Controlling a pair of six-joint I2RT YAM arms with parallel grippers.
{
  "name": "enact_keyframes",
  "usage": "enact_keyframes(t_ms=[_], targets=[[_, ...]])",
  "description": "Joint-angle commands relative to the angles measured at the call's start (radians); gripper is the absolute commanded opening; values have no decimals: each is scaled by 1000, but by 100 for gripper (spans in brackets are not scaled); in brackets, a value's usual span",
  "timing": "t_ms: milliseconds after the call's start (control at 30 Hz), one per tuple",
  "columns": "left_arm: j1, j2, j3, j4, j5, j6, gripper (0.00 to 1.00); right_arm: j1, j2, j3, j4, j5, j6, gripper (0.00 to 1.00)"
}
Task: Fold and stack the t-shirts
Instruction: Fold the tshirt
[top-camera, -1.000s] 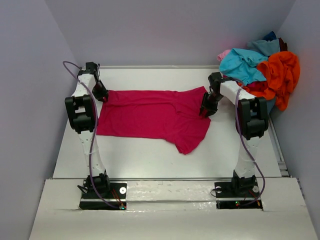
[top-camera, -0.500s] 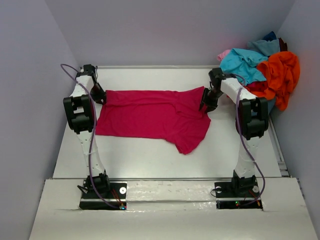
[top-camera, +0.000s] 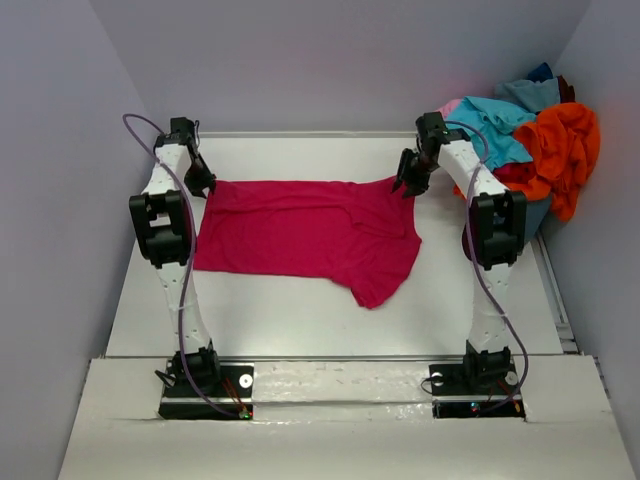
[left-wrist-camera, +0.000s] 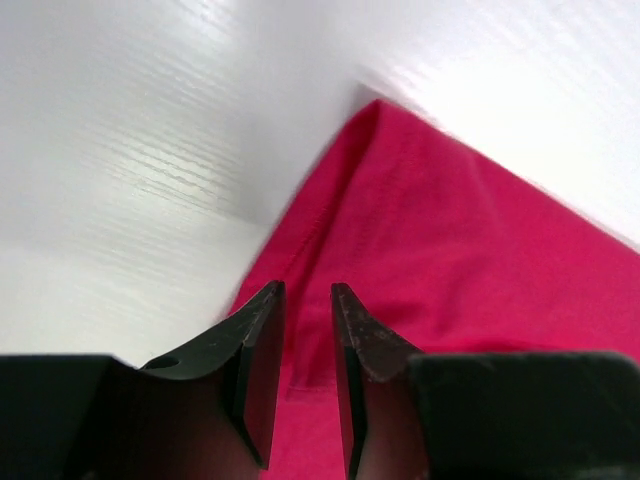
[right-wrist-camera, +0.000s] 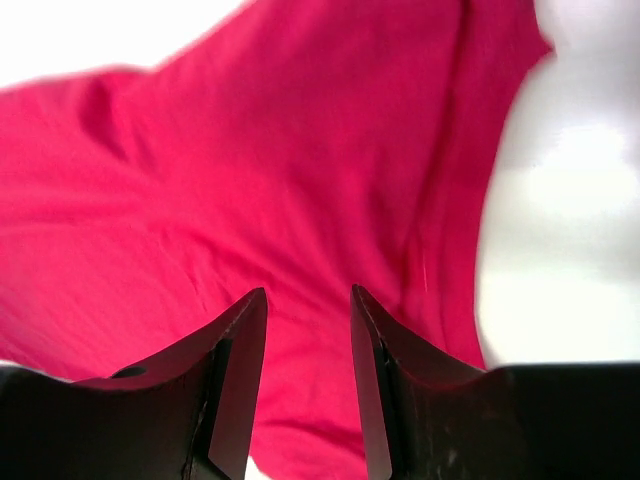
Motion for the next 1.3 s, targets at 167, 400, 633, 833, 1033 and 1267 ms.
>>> enact_keyframes(t_ms=[167,400,633,833,1033,1267], targets=[[-87,-97,118,7,-51,47,44,-6,213,292,-2,-49,37,45],[-108,-33,132,25,70,64,43,-6,292,377,2,-35,34,45],[-118,24,118,16,120,70,43,-6,327,375,13,-44,35,45],[-118,27,71,1,89,69,43,-6,326,354,1,-42,37,45],[-118,66,80,-8,72,59,43,-25,368,377,-7,-45,35,45],[-118,158,191,16,94,15,53,-69,436,469,53,-78,55,47]])
